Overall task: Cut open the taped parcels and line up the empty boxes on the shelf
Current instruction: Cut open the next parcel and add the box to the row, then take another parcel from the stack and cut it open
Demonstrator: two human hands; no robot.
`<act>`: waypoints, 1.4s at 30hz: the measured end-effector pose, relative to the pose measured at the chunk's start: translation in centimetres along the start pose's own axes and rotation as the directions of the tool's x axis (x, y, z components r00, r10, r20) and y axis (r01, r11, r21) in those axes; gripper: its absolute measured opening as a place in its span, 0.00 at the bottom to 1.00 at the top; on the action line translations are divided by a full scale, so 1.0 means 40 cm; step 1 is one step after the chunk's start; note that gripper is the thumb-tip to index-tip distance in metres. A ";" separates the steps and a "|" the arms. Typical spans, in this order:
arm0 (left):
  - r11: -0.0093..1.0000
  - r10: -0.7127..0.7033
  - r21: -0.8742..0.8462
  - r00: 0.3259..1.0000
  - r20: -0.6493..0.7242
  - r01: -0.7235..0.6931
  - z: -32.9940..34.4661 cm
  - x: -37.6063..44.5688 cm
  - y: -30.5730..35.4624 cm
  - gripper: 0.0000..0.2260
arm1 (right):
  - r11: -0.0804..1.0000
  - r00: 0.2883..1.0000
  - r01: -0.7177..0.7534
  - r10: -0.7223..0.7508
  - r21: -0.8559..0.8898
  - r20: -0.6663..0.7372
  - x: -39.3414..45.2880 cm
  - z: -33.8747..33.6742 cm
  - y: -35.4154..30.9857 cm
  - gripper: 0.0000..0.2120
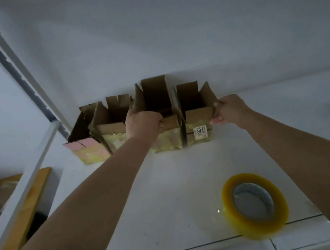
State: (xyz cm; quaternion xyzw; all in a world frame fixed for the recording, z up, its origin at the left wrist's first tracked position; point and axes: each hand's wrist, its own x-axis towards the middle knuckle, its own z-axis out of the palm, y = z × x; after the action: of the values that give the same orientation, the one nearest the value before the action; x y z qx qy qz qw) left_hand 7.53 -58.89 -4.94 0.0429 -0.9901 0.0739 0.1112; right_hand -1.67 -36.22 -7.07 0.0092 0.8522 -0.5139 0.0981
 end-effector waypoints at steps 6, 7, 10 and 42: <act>0.998 -0.001 0.057 1.000 0.002 0.001 0.003 0.031 -0.013 0.10 | 0.989 0.999 0.025 -0.022 -0.145 0.024 0.034 0.041 -0.041 0.06; 0.998 -0.006 0.056 1.000 0.001 0.006 0.005 0.035 -0.013 0.09 | 0.983 1.000 0.009 -0.007 -0.181 0.015 0.033 0.039 -0.049 0.05; 0.998 -0.018 0.054 1.000 0.015 0.017 0.013 0.046 -0.006 0.08 | 0.972 1.000 -0.002 -0.002 -0.235 -0.014 0.043 0.031 -0.051 0.07; 0.750 0.604 -0.094 0.736 -0.307 -0.655 -0.108 -0.113 0.228 0.15 | 0.386 0.858 -0.076 -0.444 -0.919 -0.258 -0.504 -0.108 0.077 0.17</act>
State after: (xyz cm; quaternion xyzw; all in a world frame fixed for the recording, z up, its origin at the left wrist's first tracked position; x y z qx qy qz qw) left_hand 11.94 -48.91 -3.06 -0.3170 -0.9247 0.0145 0.2104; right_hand 17.79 -29.24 -4.25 -0.0208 0.9824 0.0433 -0.1805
